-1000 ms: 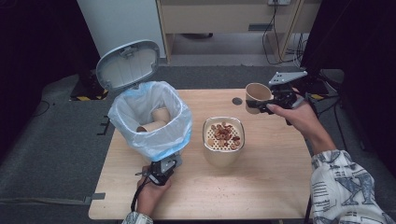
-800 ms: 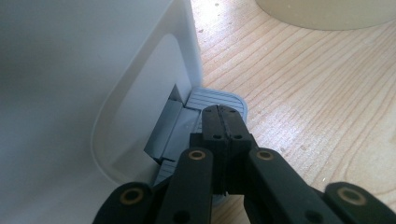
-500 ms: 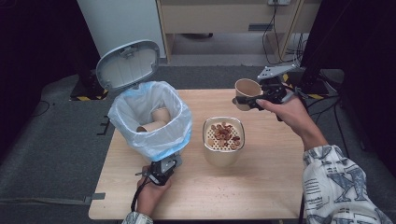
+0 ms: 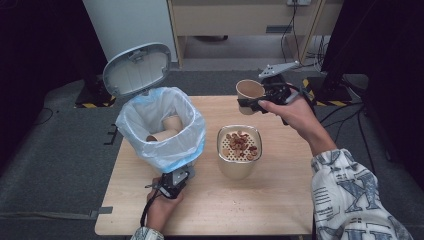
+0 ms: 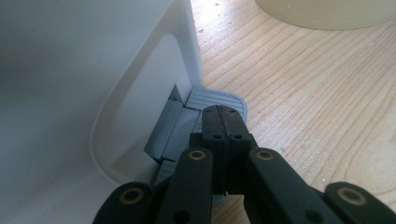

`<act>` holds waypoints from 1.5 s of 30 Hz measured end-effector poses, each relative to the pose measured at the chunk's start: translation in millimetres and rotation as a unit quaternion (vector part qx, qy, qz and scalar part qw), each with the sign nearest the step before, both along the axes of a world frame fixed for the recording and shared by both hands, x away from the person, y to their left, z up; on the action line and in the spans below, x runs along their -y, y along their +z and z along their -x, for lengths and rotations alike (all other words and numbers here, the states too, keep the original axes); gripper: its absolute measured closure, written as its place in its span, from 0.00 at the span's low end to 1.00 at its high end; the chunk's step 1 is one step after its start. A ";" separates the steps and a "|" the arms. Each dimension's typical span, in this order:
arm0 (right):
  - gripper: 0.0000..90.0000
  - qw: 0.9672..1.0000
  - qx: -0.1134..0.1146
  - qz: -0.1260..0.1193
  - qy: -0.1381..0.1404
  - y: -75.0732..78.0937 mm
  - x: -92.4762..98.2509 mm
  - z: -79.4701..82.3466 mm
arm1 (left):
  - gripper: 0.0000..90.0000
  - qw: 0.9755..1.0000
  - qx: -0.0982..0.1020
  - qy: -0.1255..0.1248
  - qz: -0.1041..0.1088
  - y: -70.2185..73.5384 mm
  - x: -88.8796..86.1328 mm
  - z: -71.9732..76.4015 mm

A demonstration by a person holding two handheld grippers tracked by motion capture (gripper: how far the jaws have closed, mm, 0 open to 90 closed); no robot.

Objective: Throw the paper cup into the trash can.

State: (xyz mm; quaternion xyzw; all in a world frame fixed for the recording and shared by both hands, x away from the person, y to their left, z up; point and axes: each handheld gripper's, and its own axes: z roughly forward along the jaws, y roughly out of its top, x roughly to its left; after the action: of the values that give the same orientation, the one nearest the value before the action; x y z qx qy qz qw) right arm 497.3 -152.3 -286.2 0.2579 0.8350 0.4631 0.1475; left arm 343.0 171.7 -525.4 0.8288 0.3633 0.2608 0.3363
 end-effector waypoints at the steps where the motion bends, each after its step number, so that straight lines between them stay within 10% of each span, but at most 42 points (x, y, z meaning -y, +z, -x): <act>1: 0.38 1.000 -0.001 -0.001 0.000 1.1 -2.6 -0.3 | 0.99 1.000 0.000 0.000 0.001 -0.1 0.0 0.0; 45: 0.38 0.998 -0.022 -0.045 0.046 28.6 -89.2 0.2 | 0.99 1.000 0.000 -0.001 0.002 -0.1 -0.3 -0.3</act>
State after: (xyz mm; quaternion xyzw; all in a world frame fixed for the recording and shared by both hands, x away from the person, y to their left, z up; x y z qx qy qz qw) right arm 497.0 -63.1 -257.6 0.2360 0.8273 0.5007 0.0962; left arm 343.3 172.0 -525.5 0.8284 0.3633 0.2594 0.3383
